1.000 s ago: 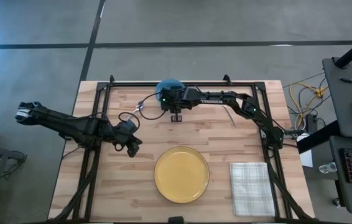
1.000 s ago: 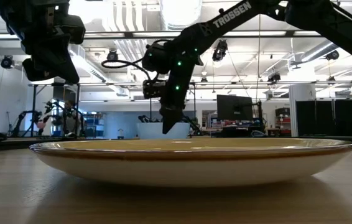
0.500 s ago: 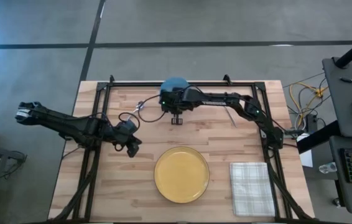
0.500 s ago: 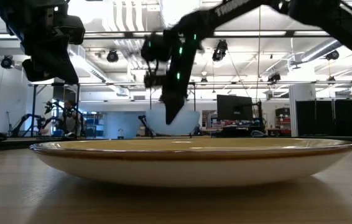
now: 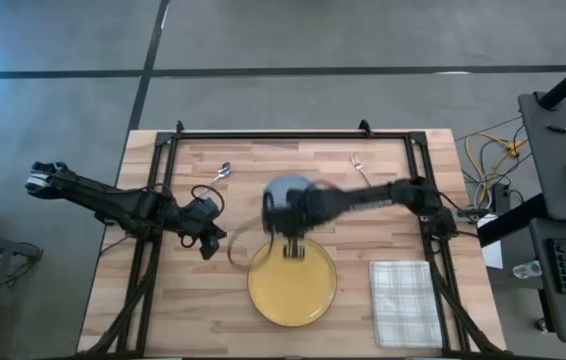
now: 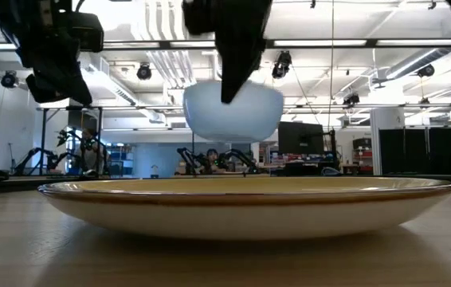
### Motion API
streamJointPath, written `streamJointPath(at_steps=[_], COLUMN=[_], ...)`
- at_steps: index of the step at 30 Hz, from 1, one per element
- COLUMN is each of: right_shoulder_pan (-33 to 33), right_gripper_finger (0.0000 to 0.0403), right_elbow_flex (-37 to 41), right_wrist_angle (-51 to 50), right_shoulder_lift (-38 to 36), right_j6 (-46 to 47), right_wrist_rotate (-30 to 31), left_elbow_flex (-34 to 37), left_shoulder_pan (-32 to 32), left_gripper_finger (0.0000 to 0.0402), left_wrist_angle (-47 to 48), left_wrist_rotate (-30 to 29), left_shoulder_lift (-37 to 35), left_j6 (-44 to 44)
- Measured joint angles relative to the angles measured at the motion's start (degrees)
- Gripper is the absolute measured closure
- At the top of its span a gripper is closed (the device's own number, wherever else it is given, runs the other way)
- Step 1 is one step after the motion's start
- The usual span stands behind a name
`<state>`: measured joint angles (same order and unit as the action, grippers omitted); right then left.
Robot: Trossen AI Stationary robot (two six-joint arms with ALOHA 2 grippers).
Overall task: Set table place
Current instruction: Put the blue bowl on top of the yellow plate
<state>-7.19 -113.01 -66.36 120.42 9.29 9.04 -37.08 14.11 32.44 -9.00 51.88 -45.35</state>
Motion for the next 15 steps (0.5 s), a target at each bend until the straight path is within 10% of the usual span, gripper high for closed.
streamJointPath(at_steps=[15], right_shoulder_pan=[-18.6], right_gripper_finger=[0.0394], right_elbow_flex=[0.8], right_wrist_angle=[0.4], right_shoulder_lift=[0.5], right_j6=[11.5], right_wrist_rotate=[2.6], left_elbow_flex=[0.0], left_shoulder_pan=[8.8], left_gripper_finger=[0.0402], left_wrist_angle=[-10.7], left_wrist_rotate=[-0.4], left_shoulder_lift=[0.8], left_j6=[-1.6])
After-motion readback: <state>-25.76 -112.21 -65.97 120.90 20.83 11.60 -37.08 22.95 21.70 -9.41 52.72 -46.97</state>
